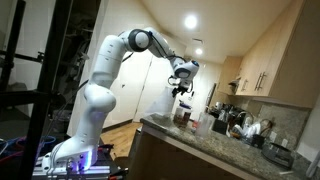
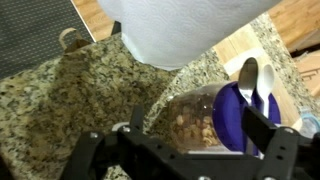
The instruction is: Remove the spoon from the blue lid and put it on the countertop
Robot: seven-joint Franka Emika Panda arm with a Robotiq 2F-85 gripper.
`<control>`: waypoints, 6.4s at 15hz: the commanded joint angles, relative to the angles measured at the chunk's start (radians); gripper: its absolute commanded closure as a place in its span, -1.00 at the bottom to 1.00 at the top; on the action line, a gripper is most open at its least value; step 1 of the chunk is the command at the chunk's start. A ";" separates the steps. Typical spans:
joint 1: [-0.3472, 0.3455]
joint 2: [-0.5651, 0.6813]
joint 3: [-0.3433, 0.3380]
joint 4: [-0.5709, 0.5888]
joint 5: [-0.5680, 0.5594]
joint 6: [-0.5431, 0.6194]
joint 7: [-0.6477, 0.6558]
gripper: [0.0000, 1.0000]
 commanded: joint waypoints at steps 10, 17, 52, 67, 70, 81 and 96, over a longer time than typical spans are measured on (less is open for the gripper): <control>0.052 0.188 0.026 0.140 -0.189 0.235 0.292 -1.00; 0.020 0.158 0.008 0.283 -0.142 -0.027 0.419 -1.00; 0.036 0.340 0.012 0.386 -0.244 -0.101 0.570 -0.18; 0.035 0.241 -0.005 0.353 -0.296 0.067 0.587 -1.00; 0.048 0.284 -0.005 0.375 -0.345 0.074 0.571 -1.00; 0.065 0.347 0.013 0.442 -0.355 0.019 0.578 -1.00; 0.052 0.415 0.009 0.480 -0.340 -0.051 0.602 -1.00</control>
